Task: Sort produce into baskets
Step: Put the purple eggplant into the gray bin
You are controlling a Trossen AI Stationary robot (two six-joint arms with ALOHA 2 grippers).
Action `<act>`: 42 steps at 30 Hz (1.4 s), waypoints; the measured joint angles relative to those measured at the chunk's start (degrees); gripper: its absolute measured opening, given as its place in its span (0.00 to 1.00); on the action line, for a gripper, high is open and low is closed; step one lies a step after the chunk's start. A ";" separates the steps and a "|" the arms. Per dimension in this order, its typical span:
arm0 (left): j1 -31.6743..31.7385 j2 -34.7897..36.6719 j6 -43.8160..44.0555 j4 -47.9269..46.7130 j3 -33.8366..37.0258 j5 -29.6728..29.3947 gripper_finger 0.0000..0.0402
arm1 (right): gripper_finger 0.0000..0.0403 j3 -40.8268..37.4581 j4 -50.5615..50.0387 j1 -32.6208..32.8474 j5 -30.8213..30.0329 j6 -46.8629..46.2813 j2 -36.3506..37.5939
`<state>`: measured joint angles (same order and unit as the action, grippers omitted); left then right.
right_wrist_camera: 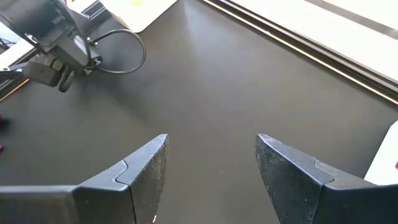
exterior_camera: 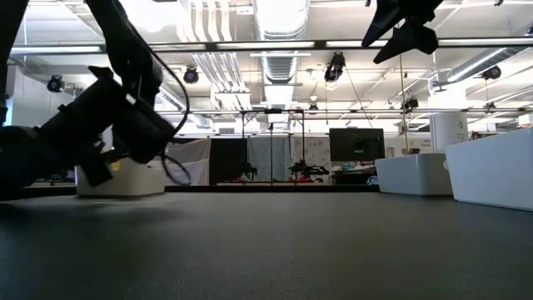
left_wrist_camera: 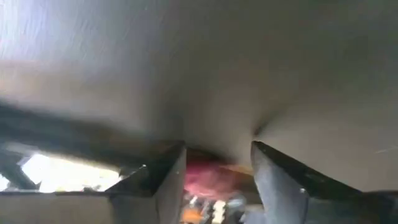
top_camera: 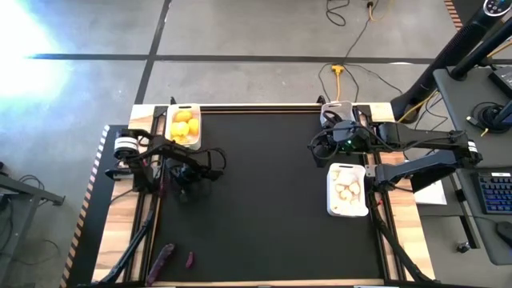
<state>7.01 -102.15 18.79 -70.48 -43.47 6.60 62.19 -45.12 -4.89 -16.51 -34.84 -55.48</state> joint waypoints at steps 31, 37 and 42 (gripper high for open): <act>-10.30 2.37 11.52 -8.05 -13.98 -3.57 0.14 | 0.58 0.00 -2.14 0.26 1.95 2.12 -0.04; -10.32 2.11 11.35 -9.19 -5.86 -1.76 0.35 | 0.58 0.00 -2.14 0.26 1.95 2.87 -0.06; -10.34 2.02 10.63 -10.45 -2.90 0.11 0.57 | 0.58 0.00 -2.14 0.26 1.78 3.51 -0.09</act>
<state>-3.32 -100.14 29.42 -80.93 -46.37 6.71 62.19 -47.26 -4.62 -14.73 -31.33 -55.57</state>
